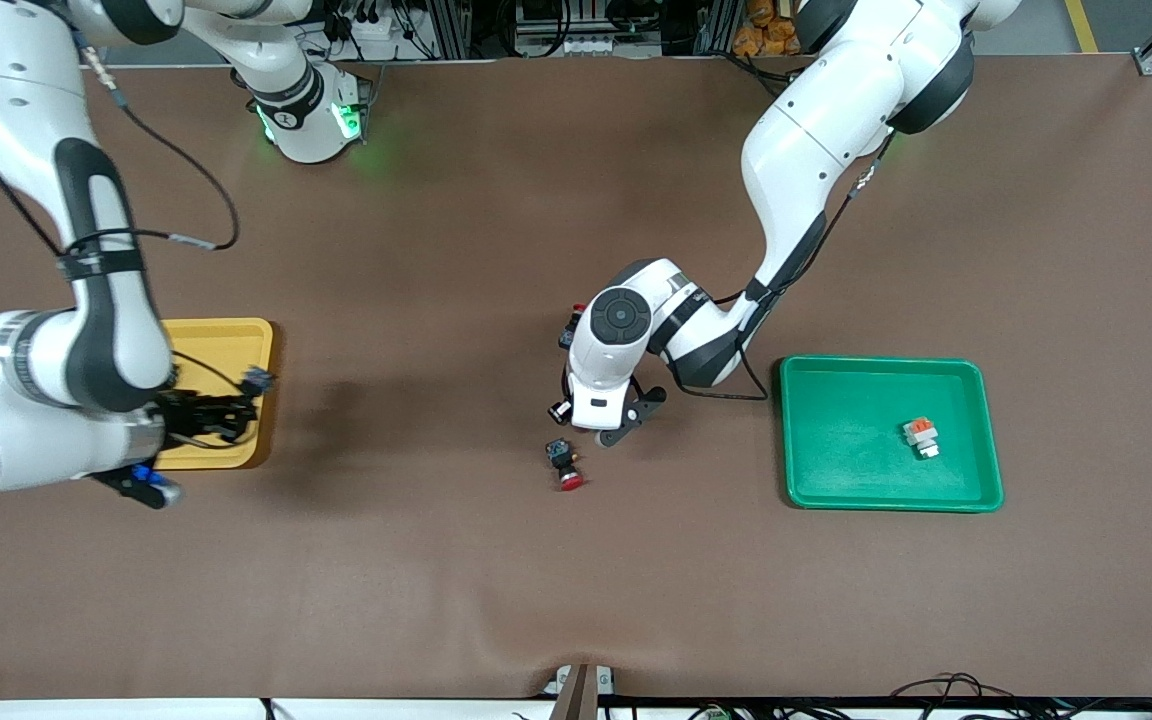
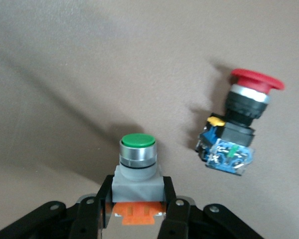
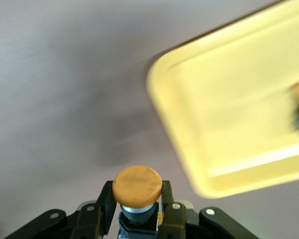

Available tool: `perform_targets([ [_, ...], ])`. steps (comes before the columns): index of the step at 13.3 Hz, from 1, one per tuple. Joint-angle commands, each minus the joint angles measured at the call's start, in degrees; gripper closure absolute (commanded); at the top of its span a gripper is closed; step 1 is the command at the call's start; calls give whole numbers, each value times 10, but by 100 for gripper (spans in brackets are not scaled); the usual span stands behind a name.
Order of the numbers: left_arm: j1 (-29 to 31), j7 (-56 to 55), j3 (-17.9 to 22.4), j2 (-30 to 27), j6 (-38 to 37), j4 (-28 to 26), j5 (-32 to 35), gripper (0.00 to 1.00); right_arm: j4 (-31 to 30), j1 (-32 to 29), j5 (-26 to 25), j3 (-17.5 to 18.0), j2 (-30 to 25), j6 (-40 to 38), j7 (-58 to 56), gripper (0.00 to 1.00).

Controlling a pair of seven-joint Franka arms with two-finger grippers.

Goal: Place green and yellow buttons in trays
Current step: 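Carry the green button to the green tray while the right gripper carries yellow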

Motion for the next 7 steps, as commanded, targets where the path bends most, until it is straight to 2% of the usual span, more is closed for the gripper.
perform_targets([
  [1, 8, 2, 5, -22, -7, 2, 7, 100, 0, -56, -58, 13, 4, -3, -127, 100],
  [4, 31, 27, 6, -44, -74, -3, 22, 100, -12, -97, -79, 13, 24, 30, -199, 100],
  [7, 58, 74, 5, -73, -138, -4, 22, 100, -64, -99, -75, 13, 27, 96, -204, 100],
])
